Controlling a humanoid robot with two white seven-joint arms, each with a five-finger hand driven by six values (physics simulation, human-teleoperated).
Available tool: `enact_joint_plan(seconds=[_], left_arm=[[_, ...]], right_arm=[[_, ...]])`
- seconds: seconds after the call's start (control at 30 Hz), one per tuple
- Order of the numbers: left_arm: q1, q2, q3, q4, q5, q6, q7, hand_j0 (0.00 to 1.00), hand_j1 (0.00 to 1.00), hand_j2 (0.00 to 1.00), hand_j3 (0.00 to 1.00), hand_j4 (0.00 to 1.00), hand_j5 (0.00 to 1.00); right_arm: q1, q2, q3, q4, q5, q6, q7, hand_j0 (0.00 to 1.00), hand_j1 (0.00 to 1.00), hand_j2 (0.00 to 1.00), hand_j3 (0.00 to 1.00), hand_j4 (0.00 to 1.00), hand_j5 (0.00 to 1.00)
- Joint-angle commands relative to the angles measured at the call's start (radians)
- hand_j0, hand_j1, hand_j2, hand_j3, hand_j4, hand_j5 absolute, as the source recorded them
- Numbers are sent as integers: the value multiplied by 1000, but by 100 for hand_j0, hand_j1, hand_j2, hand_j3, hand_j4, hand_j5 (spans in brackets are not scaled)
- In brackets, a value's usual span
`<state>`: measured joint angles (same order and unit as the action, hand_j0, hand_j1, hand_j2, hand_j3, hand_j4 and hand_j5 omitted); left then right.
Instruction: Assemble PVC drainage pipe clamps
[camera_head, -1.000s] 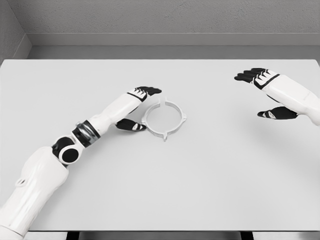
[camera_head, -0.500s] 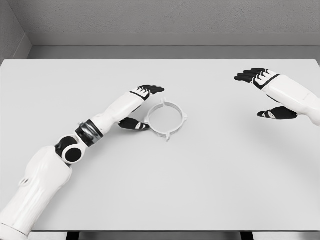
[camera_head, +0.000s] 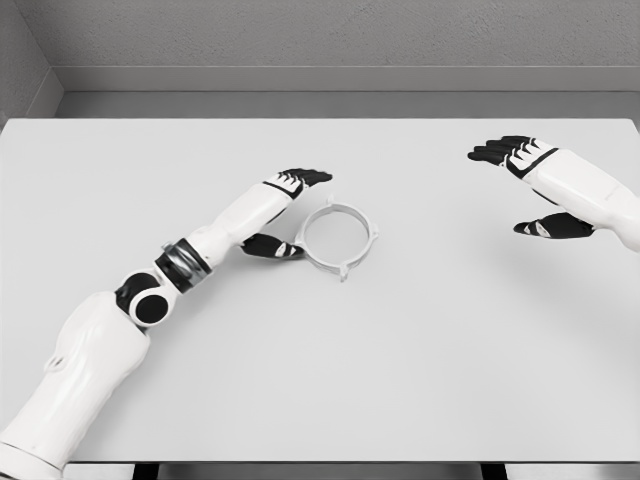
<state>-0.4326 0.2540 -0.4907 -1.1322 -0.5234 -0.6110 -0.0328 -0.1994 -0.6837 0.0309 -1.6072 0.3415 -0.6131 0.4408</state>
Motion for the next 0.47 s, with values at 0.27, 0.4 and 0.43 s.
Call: enact_joint_plan(seconds=[0.27,0.4,0.43], left_arm=[[3,449,150,-44,79,0,4,100,100,100,100,100,100],[5,472,195,-57,88,0,4,100,100,100,100,100,100],[5,468,196,-70,86,0,4,100,100,100,100,100,100]], right_arm=[[0,0,0,0,-7,2,-1,100,100,100,100,100,100],[0,0,0,0,-9,2,-1,100,100,100,100,100,100],[0,0,0,0,-7,2,-1,100,100,100,100,100,100]])
